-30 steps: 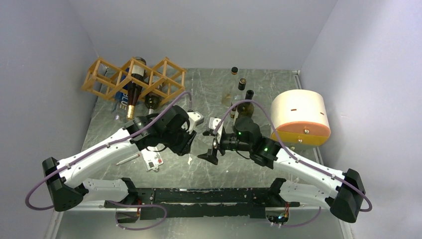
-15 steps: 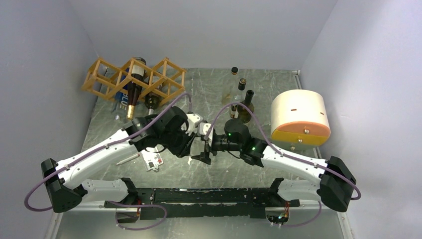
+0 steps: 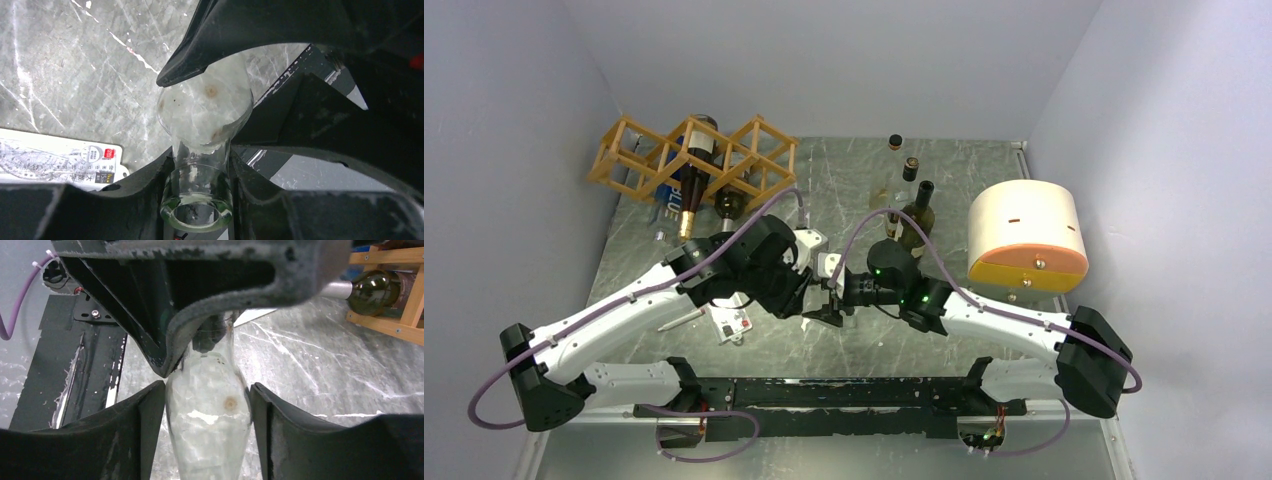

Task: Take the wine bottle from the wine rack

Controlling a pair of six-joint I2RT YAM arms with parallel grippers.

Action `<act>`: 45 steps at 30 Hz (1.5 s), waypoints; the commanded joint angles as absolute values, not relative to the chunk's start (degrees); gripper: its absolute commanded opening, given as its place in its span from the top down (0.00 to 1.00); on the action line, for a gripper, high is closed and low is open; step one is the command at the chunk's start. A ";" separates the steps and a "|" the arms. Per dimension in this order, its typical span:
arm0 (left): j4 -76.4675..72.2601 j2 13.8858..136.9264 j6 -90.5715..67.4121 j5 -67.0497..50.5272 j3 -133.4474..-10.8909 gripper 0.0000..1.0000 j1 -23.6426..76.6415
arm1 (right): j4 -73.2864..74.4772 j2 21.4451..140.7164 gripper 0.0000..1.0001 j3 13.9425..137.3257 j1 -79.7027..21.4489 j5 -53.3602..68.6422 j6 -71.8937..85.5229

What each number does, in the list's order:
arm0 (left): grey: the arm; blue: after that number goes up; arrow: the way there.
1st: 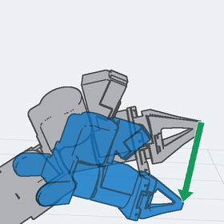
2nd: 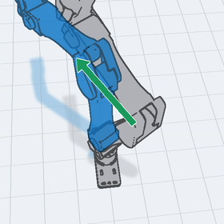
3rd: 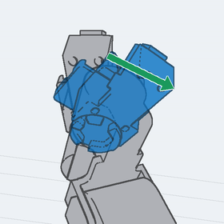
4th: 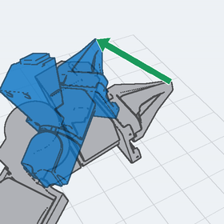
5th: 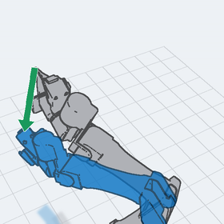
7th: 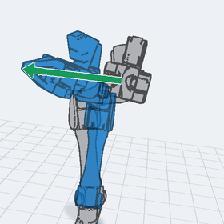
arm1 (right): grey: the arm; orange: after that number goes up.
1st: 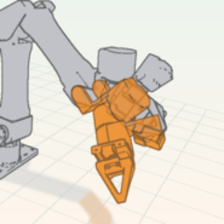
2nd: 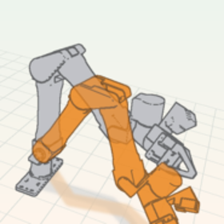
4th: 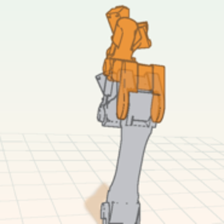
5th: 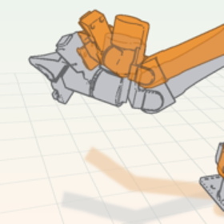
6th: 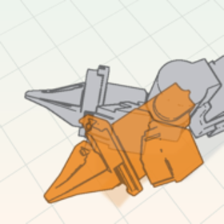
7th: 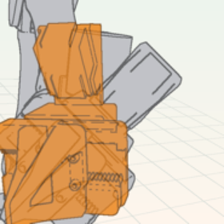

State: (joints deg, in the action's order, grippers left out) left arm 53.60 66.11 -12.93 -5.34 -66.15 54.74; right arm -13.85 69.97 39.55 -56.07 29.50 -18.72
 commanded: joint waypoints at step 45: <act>37.57 71.06 -38.34 10.76 -73.45 0.45 55.18 | -26.97 61.44 0.80 29.49 -56.39 4.80 6.98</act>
